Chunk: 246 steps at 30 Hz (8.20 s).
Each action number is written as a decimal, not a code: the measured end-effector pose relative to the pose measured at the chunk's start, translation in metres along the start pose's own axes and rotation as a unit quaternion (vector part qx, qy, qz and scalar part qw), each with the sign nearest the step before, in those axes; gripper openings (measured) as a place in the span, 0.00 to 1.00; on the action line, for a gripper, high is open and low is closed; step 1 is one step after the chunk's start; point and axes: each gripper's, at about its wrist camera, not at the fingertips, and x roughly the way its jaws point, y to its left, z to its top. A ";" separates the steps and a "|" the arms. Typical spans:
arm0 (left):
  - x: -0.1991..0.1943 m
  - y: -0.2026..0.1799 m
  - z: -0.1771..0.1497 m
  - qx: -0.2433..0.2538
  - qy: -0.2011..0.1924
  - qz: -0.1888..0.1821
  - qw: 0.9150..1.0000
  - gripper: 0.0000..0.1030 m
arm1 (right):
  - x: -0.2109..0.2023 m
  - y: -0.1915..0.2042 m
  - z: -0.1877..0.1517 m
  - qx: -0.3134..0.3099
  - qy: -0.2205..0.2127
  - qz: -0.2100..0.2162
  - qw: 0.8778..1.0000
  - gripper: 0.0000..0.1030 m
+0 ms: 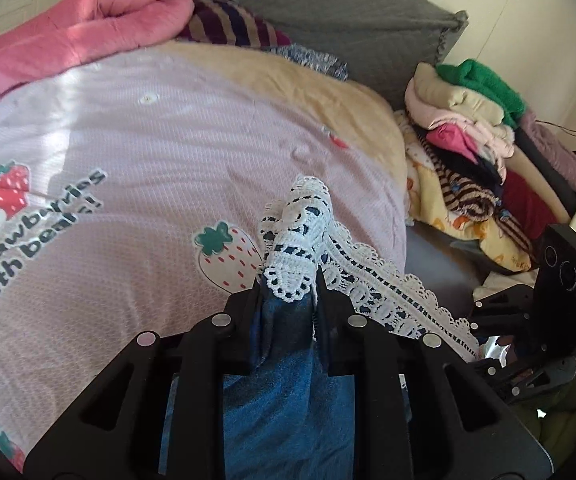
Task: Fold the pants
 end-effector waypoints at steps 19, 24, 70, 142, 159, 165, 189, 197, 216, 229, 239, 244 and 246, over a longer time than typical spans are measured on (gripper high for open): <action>-0.125 0.059 -0.090 -0.062 -0.095 0.004 0.994 0.31 | 0.039 0.159 0.012 -0.157 0.045 0.066 0.984 0.18; -0.145 0.076 -0.114 -0.114 -0.105 0.052 0.987 0.46 | 0.068 0.198 -0.001 -0.205 0.070 0.063 0.974 0.18; -0.152 -0.013 -0.238 -0.258 -0.062 0.215 0.940 0.56 | 0.182 0.071 0.102 -0.059 0.124 0.046 0.989 0.10; -0.144 -0.048 -0.248 -0.262 -0.042 0.219 0.939 0.24 | 0.031 0.131 0.004 -0.193 0.043 0.105 0.975 0.40; -0.197 -0.050 -0.269 -0.279 -0.088 0.296 0.909 0.52 | 0.124 0.186 0.046 -0.198 0.072 0.092 0.973 0.41; -0.215 -0.049 -0.273 -0.279 -0.096 0.346 0.891 0.66 | 0.156 0.197 0.047 -0.204 0.098 0.076 0.971 0.41; -0.248 -0.054 -0.280 -0.294 -0.119 0.386 0.866 0.88 | 0.126 0.231 0.072 -0.215 0.073 0.155 0.961 0.76; -0.261 -0.050 -0.304 -0.328 -0.122 0.393 0.850 0.90 | 0.146 0.266 0.080 -0.241 0.084 0.169 0.952 0.85; -0.248 -0.018 -0.335 -0.395 -0.122 0.332 0.848 0.91 | 0.205 0.335 0.067 -0.323 0.156 0.188 0.915 0.91; -0.253 -0.005 -0.345 -0.419 -0.147 0.306 0.842 0.91 | 0.252 0.375 0.064 -0.318 0.256 0.257 0.876 0.81; -0.265 0.012 -0.343 -0.391 -0.186 0.292 0.853 0.91 | 0.243 0.357 0.068 -0.281 0.263 0.296 0.874 0.33; -0.274 0.022 -0.339 -0.395 -0.208 0.271 0.853 0.90 | 0.219 0.347 0.080 -0.267 0.241 0.323 0.875 0.32; -0.278 0.022 -0.336 -0.395 -0.214 0.265 0.853 0.81 | 0.210 0.344 0.082 -0.267 0.233 0.327 0.876 0.32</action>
